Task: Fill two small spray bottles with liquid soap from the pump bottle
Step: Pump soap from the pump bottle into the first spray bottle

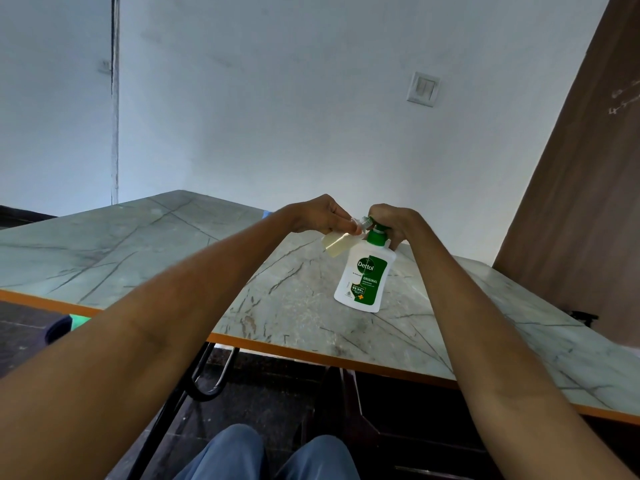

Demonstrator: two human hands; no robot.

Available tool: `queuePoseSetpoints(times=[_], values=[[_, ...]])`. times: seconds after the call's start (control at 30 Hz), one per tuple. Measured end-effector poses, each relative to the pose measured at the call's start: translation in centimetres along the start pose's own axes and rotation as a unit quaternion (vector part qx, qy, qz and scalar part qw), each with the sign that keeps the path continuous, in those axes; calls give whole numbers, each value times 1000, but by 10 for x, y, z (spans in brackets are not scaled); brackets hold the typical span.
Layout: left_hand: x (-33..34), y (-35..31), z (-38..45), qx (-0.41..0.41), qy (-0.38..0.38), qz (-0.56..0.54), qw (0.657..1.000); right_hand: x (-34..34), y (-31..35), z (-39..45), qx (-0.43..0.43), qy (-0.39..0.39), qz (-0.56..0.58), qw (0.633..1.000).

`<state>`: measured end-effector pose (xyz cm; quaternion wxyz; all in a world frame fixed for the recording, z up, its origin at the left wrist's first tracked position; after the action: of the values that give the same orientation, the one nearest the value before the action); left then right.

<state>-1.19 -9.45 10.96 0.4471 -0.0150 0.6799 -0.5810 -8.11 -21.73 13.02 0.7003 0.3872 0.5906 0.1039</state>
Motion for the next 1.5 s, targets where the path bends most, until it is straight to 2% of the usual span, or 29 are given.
queuePoseSetpoints(times=[0.67,1.13,1.5], values=[[-1,-5,-2,8,-26,16,1000,-3,2,-1,-3,1,-1,1000],[-1,1,1,8,-15,15,1000,3,-1,1,12,-10,-13,1000],[0,-4,0,7,-27,2,1000,-3,4,0,13,19,-10,1000]])
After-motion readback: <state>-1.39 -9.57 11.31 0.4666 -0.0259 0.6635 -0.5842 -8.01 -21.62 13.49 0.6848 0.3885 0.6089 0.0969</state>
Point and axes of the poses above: each hand's wrist, its own z-axis towards the middle knuckle, its own x-axis out of the palm, y = z × x, the point moved 2 cm from there along z, towards the middle knuckle, and after that the axes turned 10 degrees about -x, right-handed, at the moved point
